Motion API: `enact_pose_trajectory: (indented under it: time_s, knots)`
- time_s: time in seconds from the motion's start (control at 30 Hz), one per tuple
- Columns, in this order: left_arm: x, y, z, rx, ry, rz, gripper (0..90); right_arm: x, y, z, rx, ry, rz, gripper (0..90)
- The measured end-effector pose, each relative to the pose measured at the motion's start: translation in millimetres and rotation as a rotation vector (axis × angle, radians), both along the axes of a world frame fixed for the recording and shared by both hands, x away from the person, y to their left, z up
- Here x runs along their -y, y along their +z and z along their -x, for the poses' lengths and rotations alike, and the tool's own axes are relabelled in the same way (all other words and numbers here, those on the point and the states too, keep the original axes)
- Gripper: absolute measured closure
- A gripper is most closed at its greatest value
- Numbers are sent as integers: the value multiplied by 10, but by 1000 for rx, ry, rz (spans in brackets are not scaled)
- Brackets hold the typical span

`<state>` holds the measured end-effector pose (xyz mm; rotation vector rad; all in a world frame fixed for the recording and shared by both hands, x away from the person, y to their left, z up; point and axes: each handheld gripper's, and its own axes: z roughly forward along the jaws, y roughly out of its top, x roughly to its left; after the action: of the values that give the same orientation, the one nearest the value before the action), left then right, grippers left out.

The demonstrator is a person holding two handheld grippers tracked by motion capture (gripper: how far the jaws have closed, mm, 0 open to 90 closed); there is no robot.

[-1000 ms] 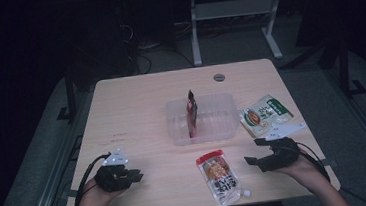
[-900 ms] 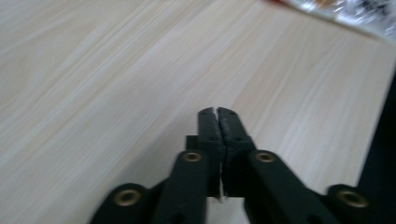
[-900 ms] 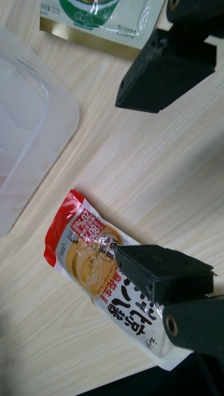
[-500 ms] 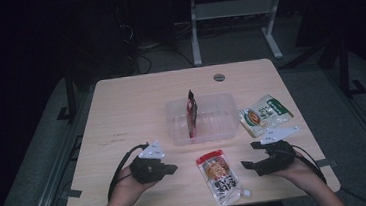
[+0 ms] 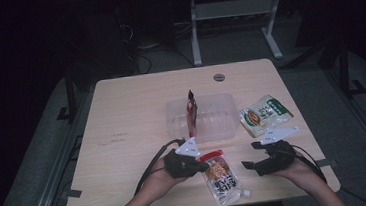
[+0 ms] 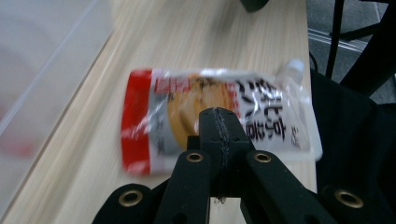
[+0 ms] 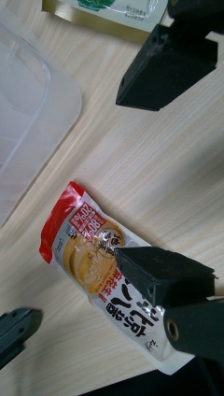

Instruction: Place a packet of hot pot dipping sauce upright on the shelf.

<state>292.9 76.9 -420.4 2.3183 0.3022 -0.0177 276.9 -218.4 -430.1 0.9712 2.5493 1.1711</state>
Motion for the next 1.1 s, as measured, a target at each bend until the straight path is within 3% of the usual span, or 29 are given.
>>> enact_pose_trajectory:
  time_s: [0.1, 0.33, 0.37, 0.57, 0.93, 1.1]
  knots:
    - [145, -36, -37, -8, -24, 9, 899, 1, -1, 1, -1, 0, -2, 215]
    - [406, -163, -101, -20, -60, -21, 899, 14, -8, -7, -1, 2, 9, 215]
    - [470, -219, -101, -20, -73, -45, 899, 13, -11, -7, 1, 1, 7, 215]
    - [533, -330, -100, -29, -86, -76, 900, 17, -12, -4, 0, -4, 8, 215]
    - [566, -388, -80, 12, -93, -118, 900, 16, -14, -12, 8, 2, 15, 215]
    - [524, -371, -112, 21, -60, -147, 900, 35, -11, -14, 6, -3, 13, 217]
